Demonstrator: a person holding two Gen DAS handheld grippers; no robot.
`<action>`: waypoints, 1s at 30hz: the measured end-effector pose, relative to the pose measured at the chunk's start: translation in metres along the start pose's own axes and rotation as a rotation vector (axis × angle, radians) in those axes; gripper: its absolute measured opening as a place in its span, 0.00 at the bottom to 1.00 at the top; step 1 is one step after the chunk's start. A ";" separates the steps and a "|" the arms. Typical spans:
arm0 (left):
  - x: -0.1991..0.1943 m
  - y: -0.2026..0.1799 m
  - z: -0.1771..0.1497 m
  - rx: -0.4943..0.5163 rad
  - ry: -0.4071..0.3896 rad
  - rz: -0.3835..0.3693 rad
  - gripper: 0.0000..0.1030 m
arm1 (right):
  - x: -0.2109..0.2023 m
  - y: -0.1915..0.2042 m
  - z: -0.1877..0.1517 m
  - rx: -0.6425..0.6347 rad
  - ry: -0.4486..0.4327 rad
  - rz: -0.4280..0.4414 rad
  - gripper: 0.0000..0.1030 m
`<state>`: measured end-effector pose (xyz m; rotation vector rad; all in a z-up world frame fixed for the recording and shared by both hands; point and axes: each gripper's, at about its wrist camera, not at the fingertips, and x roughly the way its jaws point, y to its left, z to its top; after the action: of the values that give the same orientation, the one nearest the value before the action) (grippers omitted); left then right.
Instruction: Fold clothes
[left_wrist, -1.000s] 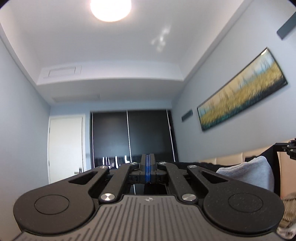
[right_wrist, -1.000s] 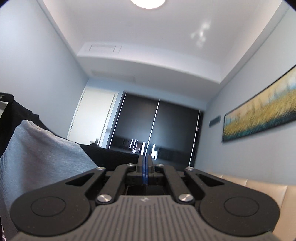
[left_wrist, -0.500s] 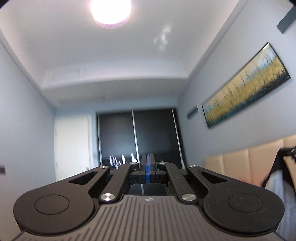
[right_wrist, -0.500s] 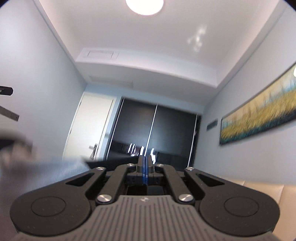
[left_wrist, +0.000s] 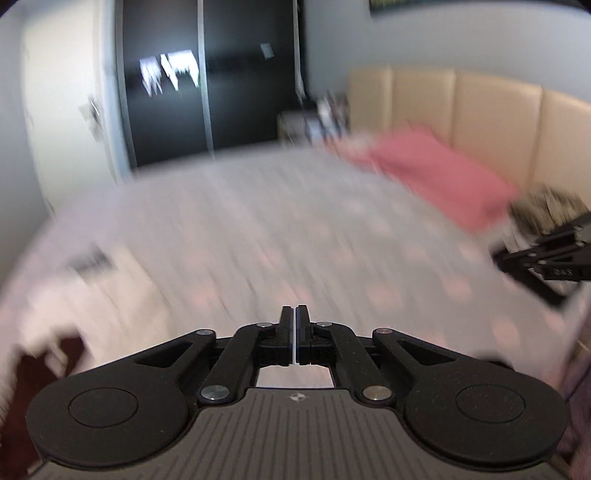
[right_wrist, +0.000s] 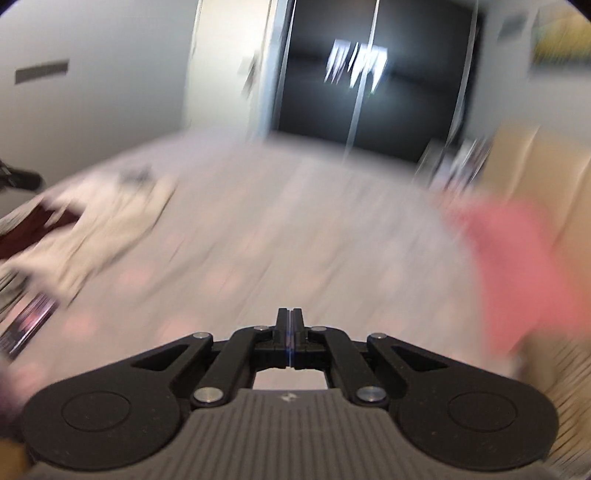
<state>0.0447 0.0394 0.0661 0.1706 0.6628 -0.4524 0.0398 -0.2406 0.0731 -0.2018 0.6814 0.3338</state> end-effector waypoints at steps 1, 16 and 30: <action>0.012 -0.003 -0.014 -0.002 0.053 -0.035 0.00 | 0.010 0.001 -0.011 -0.007 0.051 0.035 0.06; 0.084 -0.049 -0.156 0.015 0.470 -0.221 0.29 | 0.102 -0.015 -0.095 -0.086 0.283 0.147 0.36; 0.097 -0.052 -0.168 0.002 0.476 -0.233 0.21 | 0.150 -0.023 -0.112 -0.054 0.334 0.238 0.39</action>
<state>-0.0042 0.0086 -0.1260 0.2067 1.1568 -0.6443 0.0919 -0.2594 -0.1075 -0.2313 1.0303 0.5543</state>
